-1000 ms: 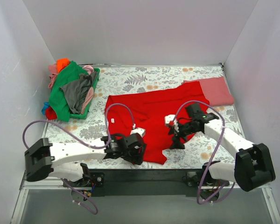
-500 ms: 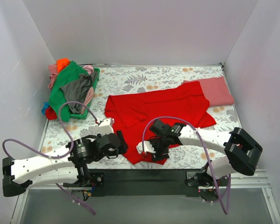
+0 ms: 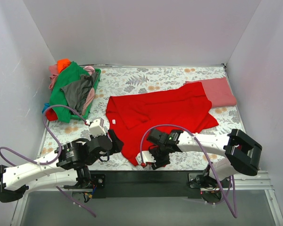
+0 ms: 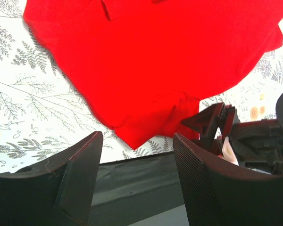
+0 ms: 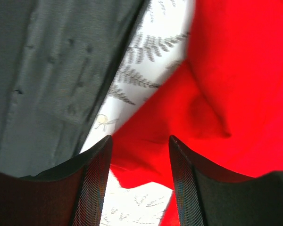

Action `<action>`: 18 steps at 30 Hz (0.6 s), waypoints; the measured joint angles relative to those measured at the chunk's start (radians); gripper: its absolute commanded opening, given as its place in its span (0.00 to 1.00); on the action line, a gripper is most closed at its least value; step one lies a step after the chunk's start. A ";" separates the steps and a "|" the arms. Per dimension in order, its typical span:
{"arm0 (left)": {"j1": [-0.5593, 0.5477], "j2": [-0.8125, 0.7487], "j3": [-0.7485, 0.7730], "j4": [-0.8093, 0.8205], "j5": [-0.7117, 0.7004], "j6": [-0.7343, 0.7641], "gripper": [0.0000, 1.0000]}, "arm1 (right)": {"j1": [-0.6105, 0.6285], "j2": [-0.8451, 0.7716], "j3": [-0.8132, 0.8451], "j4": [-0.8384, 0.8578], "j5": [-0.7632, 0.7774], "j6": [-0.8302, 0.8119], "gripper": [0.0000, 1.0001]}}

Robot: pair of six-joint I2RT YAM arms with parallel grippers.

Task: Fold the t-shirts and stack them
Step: Fold the tshirt

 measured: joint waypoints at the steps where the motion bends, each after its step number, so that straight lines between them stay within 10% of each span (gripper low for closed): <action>1: 0.000 0.000 0.000 0.000 -0.005 0.001 0.59 | 0.006 0.000 0.000 -0.005 -0.002 0.001 0.57; 8: 0.000 0.006 0.000 0.005 -0.021 0.019 0.59 | 0.033 0.041 0.006 0.003 0.023 0.022 0.49; 18: 0.000 -0.001 0.001 0.027 -0.035 0.054 0.59 | 0.032 0.047 0.016 0.023 0.058 0.045 0.08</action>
